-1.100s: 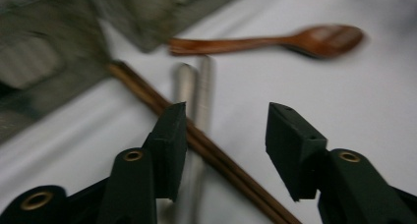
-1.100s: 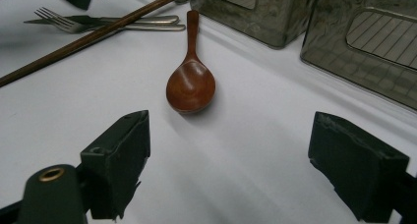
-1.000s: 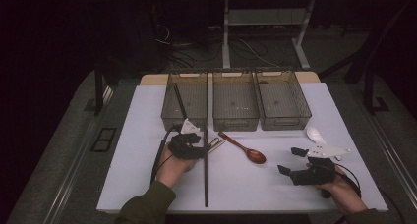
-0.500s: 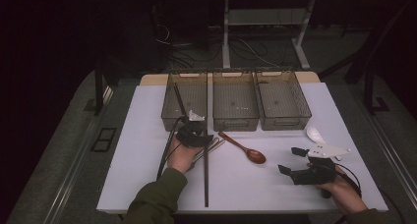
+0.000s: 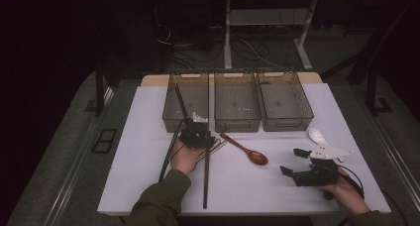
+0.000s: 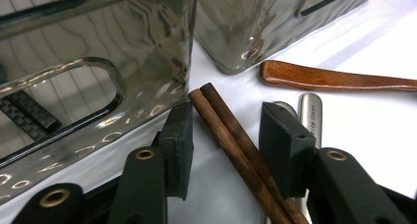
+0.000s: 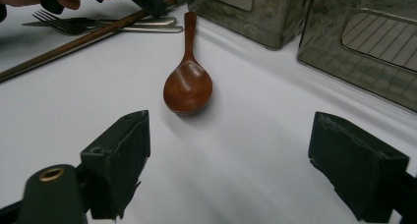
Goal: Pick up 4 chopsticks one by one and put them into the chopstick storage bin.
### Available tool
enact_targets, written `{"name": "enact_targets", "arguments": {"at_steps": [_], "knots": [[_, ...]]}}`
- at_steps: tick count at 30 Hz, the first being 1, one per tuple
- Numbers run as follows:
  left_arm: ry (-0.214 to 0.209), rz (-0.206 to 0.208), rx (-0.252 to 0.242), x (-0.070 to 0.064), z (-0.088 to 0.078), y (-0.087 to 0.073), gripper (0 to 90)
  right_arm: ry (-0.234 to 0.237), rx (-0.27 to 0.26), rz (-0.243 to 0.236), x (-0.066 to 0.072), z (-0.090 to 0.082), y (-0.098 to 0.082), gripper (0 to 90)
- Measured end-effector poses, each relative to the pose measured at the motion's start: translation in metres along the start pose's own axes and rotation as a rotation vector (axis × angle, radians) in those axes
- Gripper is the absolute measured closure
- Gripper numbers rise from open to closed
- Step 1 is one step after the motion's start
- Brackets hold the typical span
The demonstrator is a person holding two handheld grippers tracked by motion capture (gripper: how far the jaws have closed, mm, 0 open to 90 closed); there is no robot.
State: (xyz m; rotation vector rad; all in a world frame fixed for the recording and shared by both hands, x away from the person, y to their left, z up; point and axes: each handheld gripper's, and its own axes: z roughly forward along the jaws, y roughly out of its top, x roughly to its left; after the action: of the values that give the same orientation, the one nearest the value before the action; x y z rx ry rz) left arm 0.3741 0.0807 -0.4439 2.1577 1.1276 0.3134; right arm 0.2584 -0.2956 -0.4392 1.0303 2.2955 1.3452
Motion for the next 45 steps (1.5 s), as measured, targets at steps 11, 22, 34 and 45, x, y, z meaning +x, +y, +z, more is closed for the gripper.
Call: {"name": "enact_targets", "arguments": {"at_steps": [11, 22, 34, 45], "knots": [[-0.025, 0.041, 0.007, -0.001, -0.001, 0.0, 67.0, -0.002, -0.002, 0.0, 0.0, 0.0, 0.0, 15.5], [-0.057, 0.047, 0.001, -0.002, -0.004, -0.001, 71.0, -0.004, -0.002, -0.001, 0.0, 0.0, 0.0, 15.5], [-0.104, 0.094, -0.006, -0.016, -0.005, -0.002, 70.2, -0.005, -0.001, -0.007, 0.0, -0.001, 0.0, 15.5], [-0.135, 0.146, -0.013, -0.029, -0.004, -0.002, 71.8, -0.004, -0.002, -0.01, 0.0, -0.001, 0.0, 15.5]]}}
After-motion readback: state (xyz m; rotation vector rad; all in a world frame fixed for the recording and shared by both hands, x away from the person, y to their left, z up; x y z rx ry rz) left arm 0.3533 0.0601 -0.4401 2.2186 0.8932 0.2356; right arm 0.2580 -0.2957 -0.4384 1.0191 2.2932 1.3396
